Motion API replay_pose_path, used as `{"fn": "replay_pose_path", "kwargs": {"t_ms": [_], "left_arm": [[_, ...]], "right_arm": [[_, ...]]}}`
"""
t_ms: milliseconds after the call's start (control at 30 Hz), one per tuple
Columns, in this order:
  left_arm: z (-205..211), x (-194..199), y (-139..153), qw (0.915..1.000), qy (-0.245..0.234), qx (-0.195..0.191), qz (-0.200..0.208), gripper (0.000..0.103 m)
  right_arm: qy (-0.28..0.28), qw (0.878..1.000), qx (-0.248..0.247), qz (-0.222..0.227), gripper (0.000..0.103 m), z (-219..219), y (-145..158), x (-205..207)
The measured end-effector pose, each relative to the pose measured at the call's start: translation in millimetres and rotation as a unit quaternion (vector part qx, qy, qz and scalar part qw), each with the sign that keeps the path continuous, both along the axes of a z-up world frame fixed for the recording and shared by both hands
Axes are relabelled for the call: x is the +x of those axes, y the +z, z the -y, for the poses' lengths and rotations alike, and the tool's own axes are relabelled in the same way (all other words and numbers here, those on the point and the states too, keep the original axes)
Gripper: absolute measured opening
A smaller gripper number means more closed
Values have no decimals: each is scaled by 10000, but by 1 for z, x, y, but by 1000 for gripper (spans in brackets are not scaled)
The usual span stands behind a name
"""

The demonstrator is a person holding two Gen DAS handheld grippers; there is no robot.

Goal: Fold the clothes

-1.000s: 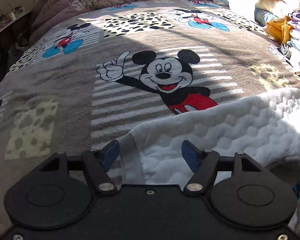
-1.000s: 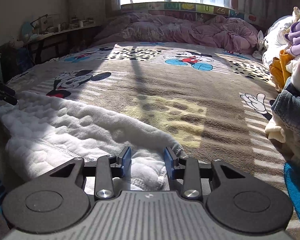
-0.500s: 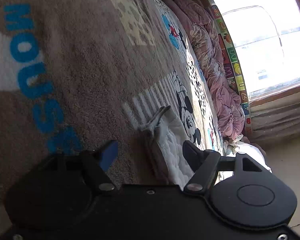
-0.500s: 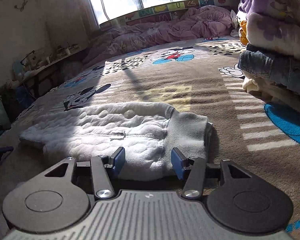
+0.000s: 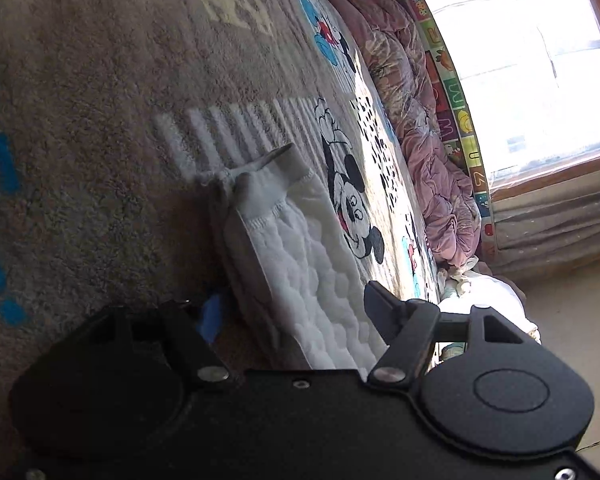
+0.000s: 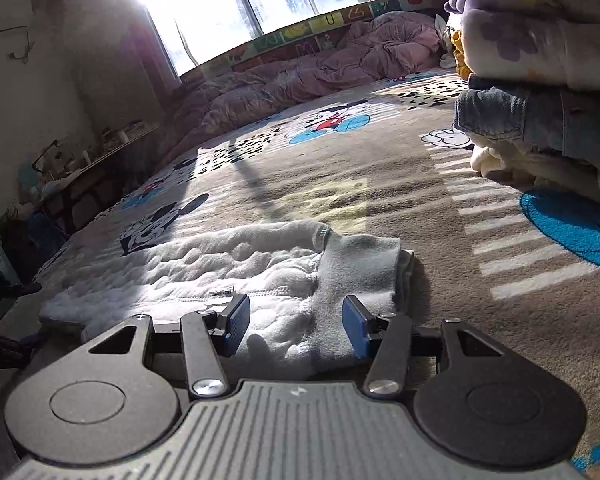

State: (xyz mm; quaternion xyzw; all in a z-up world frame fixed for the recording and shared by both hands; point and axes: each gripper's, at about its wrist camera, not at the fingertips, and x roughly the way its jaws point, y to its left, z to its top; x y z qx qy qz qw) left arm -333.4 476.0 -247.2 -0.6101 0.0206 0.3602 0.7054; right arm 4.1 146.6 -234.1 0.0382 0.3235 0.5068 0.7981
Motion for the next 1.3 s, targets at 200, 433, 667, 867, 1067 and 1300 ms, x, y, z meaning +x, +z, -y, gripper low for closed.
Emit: {"fn": "replay_pose_path", "kwargs": {"t_ms": [200,433,667,867,1067,1300], "left_arm": [[5,13,-4,9990,261,174,-325,20],[35,36,54,9906,-102,1255,-542,17],[78,97,126,9488,-1159,2599,-1367,17],[113,164,162,8809,-2305,3397,-2358,16],[139,229,172,8059,-3151,3798,-3270,16],[179,278,151,7343,-3740,4243,-3753,16]], "right_arm": [[112,9999,-80,-54,52,-8,-5,5],[174,9991,39,-380,52,-6,-7,14],[73,9922,487,-1142,52,7,-13,32],[40,9784,936,-1844,52,21,-21,47],[97,9633,1281,-2358,52,32,-30,60],[79,9481,1578,-2758,52,45,-37,71]]}}
